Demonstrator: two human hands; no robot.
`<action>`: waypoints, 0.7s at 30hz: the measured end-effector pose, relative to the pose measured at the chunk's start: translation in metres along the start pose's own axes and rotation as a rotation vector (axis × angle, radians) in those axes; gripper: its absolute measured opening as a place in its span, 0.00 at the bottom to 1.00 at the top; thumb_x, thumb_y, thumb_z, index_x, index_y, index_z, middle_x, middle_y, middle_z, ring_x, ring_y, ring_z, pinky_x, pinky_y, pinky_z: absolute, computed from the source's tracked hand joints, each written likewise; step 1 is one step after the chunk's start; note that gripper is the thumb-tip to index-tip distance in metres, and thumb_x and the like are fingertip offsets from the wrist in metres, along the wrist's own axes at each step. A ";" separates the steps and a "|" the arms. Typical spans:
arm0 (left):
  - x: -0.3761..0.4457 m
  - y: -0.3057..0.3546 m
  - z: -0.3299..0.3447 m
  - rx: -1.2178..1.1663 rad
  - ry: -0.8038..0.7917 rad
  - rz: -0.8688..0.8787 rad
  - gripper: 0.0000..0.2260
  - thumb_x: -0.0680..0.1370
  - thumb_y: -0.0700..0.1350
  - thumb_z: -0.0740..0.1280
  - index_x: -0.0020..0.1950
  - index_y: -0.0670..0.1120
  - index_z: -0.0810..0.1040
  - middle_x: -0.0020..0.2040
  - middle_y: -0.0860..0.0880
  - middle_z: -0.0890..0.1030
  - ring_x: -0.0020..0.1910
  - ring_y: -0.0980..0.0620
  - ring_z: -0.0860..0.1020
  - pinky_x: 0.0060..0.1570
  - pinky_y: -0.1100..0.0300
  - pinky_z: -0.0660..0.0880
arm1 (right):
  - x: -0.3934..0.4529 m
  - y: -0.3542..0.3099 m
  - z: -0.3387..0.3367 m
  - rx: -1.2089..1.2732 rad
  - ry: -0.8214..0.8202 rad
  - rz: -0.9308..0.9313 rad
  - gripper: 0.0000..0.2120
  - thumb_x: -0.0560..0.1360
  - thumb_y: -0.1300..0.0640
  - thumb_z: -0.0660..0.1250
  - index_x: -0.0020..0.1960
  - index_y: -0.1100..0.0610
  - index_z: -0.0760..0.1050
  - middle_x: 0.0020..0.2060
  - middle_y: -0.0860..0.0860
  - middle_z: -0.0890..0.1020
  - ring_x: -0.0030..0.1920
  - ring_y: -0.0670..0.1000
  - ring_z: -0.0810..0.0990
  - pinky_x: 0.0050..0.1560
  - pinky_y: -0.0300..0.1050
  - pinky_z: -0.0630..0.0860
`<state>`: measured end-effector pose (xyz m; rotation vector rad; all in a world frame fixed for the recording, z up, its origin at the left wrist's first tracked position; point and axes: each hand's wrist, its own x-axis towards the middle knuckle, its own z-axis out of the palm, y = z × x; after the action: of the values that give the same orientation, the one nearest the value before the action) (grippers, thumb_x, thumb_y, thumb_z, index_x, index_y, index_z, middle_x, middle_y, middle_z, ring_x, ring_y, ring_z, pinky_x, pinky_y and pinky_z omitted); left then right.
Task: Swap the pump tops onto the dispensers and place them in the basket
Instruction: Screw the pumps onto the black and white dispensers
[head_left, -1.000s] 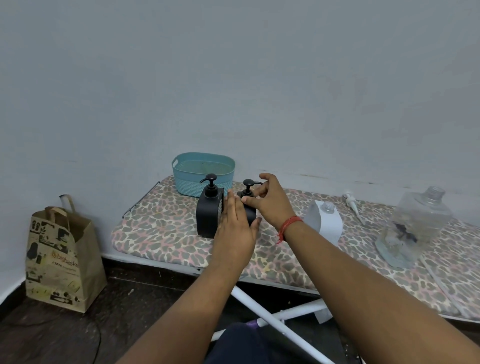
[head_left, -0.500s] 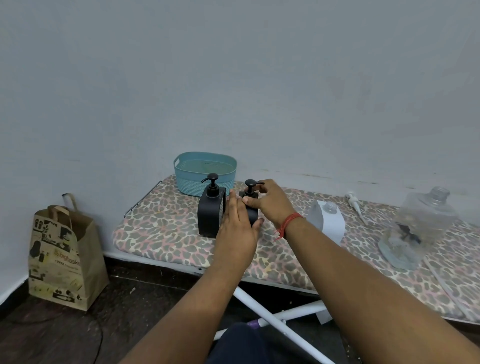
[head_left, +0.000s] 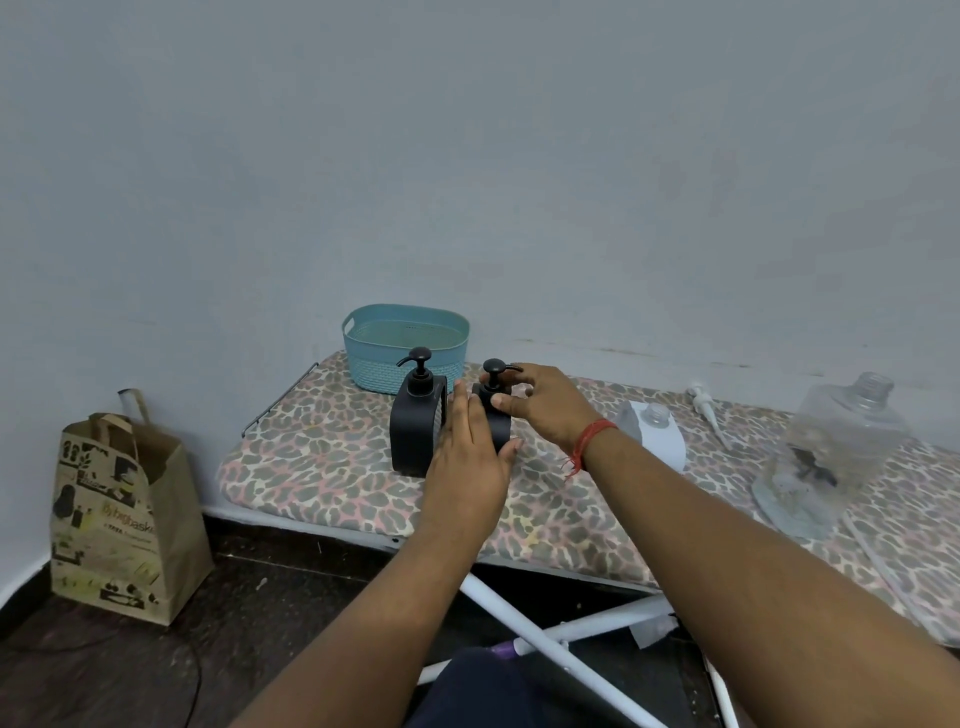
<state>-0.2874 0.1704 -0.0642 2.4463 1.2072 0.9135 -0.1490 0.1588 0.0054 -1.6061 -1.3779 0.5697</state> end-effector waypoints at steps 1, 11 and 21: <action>-0.001 0.000 0.001 0.006 0.002 0.004 0.35 0.84 0.56 0.59 0.83 0.40 0.48 0.84 0.45 0.43 0.81 0.43 0.55 0.76 0.49 0.64 | 0.000 0.000 0.000 -0.010 0.017 -0.006 0.12 0.74 0.63 0.73 0.57 0.56 0.82 0.53 0.50 0.85 0.56 0.47 0.80 0.53 0.30 0.71; 0.002 0.001 0.004 0.038 0.006 0.008 0.35 0.84 0.53 0.61 0.82 0.39 0.48 0.84 0.41 0.46 0.81 0.41 0.57 0.75 0.46 0.65 | 0.002 -0.004 0.016 -0.036 0.167 0.036 0.12 0.71 0.65 0.74 0.53 0.55 0.83 0.45 0.47 0.85 0.42 0.39 0.80 0.49 0.39 0.76; 0.004 0.003 -0.002 0.021 -0.036 -0.029 0.32 0.84 0.49 0.60 0.82 0.40 0.49 0.84 0.42 0.44 0.80 0.40 0.58 0.73 0.45 0.68 | -0.008 -0.015 0.038 -0.090 0.325 0.122 0.14 0.75 0.60 0.71 0.59 0.55 0.81 0.54 0.51 0.84 0.55 0.51 0.81 0.56 0.40 0.73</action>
<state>-0.2849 0.1717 -0.0596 2.4440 1.2423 0.8495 -0.1893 0.1637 -0.0012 -1.7751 -1.0820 0.3024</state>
